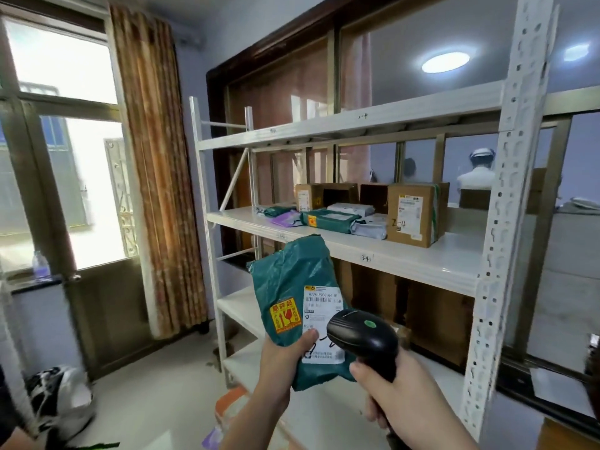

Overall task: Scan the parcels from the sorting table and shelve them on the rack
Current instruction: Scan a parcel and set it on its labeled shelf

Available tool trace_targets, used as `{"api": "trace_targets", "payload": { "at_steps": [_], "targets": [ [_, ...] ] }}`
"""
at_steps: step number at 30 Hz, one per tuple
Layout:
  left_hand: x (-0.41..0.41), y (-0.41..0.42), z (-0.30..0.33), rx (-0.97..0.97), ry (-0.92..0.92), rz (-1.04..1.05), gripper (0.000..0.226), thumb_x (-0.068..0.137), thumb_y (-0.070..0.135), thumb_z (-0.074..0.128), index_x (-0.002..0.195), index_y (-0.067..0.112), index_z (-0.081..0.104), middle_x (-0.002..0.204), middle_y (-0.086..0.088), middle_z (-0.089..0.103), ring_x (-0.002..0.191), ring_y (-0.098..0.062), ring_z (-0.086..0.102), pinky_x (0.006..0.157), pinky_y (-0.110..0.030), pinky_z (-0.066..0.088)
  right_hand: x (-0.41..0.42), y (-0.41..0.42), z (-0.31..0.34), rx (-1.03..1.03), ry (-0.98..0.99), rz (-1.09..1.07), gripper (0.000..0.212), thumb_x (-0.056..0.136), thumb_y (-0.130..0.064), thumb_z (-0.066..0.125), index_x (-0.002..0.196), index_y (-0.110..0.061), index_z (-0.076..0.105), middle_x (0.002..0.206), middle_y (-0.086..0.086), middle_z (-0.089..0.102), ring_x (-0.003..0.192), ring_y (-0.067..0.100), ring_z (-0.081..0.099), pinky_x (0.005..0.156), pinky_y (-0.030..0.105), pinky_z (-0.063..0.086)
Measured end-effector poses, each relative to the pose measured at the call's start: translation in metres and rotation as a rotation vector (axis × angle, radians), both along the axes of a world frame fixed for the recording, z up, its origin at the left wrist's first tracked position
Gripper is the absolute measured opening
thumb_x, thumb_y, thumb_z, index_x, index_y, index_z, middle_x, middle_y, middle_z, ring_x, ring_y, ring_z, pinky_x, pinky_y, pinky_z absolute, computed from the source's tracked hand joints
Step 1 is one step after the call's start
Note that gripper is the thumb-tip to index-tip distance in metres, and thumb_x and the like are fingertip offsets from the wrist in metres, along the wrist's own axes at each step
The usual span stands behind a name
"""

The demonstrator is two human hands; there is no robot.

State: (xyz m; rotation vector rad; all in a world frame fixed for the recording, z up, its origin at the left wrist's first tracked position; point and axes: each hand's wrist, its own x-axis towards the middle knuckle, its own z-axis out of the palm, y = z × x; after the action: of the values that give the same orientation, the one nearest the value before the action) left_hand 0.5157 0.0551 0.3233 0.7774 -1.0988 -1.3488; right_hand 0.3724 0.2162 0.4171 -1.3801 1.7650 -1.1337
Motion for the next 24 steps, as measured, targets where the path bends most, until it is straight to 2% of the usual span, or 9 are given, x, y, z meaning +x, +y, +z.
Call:
{"api": "trace_targets", "payload": {
  "at_steps": [4,8,13,18,24],
  "targets": [
    [0.017,-0.036,0.006,-0.006,-0.009,0.045,0.056,0.08,0.004,0.087,0.131,0.012,0.065,0.112,-0.006,0.081,0.098,-0.027,0.08,0.074,-0.034,0.064,0.016,-0.037,0.004,-0.044,0.003,0.055,0.012,0.092,-0.029,0.066,0.1,-0.028,0.058,0.06,0.013,0.072,0.045,0.017,0.057,0.053,0.029,0.051],
    [0.028,-0.071,0.01,-0.008,-0.03,0.063,0.055,0.079,0.007,0.088,0.13,0.014,0.066,0.112,-0.007,0.081,0.1,-0.03,0.079,0.086,-0.047,0.064,0.018,-0.077,0.008,-0.08,0.02,0.058,0.01,0.093,-0.034,0.064,0.1,-0.029,0.059,0.061,0.007,0.073,0.047,0.012,0.06,0.055,0.028,0.052],
    [0.036,-0.121,0.016,0.002,-0.049,0.107,0.053,0.079,0.008,0.089,0.126,0.014,0.067,0.11,-0.009,0.081,0.099,-0.033,0.079,0.094,-0.059,0.061,0.013,-0.132,0.017,-0.181,0.016,0.073,0.007,0.092,-0.033,0.065,0.094,-0.028,0.061,0.058,0.008,0.071,0.046,0.012,0.058,0.055,0.032,0.051],
    [0.028,-0.167,0.031,-0.007,-0.042,0.087,0.047,0.081,0.011,0.089,0.124,0.013,0.07,0.109,-0.01,0.081,0.099,-0.034,0.079,0.095,-0.06,0.061,0.003,-0.177,0.028,-0.236,0.031,0.097,0.005,0.093,-0.031,0.064,0.096,-0.029,0.061,0.056,0.004,0.067,0.044,0.007,0.058,0.052,0.027,0.048],
    [-0.012,-0.22,0.04,-0.073,-0.06,-0.018,0.047,0.081,0.013,0.089,0.123,0.015,0.07,0.11,-0.006,0.082,0.1,-0.03,0.079,0.096,-0.056,0.061,-0.019,-0.211,0.026,-0.158,0.047,0.002,0.007,0.095,-0.037,0.061,0.101,-0.036,0.058,0.062,0.005,0.07,0.051,0.008,0.06,0.058,0.027,0.052]
  ]
}}
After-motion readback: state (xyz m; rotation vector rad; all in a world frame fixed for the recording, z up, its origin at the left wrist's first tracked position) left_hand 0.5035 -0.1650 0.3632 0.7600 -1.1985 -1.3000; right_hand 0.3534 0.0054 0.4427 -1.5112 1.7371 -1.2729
